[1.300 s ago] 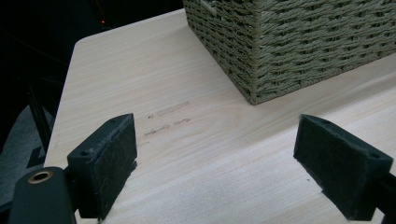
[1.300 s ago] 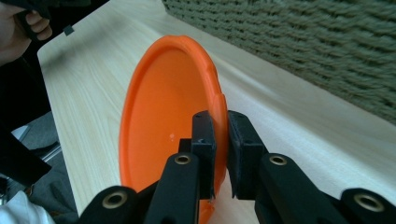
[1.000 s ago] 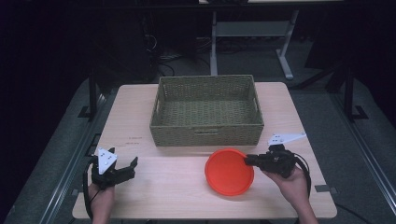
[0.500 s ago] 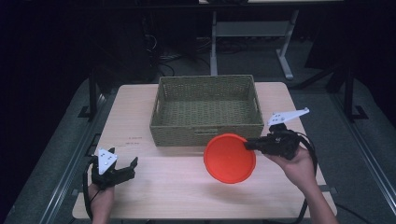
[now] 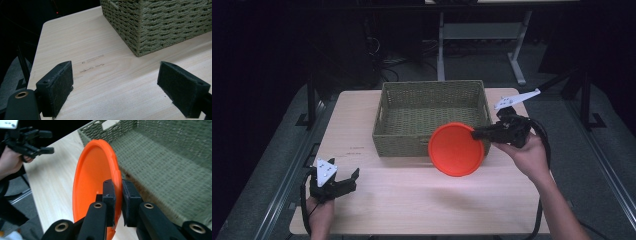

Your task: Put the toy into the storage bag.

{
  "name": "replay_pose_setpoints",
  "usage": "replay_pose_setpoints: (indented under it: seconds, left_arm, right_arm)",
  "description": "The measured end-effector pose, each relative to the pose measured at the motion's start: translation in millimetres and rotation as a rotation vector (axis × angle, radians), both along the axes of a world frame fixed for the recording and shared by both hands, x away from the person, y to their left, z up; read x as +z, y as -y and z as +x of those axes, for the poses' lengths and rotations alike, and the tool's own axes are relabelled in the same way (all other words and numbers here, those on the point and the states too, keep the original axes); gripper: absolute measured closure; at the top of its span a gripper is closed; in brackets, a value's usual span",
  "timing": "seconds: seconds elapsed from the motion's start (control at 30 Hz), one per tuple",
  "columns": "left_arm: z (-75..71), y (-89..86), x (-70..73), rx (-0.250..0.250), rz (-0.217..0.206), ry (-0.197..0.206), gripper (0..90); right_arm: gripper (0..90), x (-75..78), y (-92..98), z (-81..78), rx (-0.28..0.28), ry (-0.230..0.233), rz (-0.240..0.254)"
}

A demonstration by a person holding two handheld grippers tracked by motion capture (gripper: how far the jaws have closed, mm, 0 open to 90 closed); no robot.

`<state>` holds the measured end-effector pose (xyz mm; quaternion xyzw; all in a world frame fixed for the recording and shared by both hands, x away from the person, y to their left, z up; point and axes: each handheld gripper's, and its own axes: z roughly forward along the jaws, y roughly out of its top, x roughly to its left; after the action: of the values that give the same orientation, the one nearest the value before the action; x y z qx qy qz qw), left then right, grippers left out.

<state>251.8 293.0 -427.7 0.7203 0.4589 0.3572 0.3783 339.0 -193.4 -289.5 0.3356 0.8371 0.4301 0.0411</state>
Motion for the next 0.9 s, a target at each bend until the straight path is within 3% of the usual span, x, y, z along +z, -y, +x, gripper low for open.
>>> replay_pose_setpoints:
  seconds: [0.4, 0.9]
  left_arm:
    - [-0.8, 0.1, 0.7, -0.001, -0.005, 0.007, 12.8]
    - [0.2, 0.9, 0.4, 0.0, -0.011, 0.002, 12.8]
  right_arm:
    - [82.1, 28.4, -18.1, 26.3, -0.024, 0.035, -0.036]
    - [82.1, 35.8, -24.5, 61.3, -0.081, 0.016, -0.026]
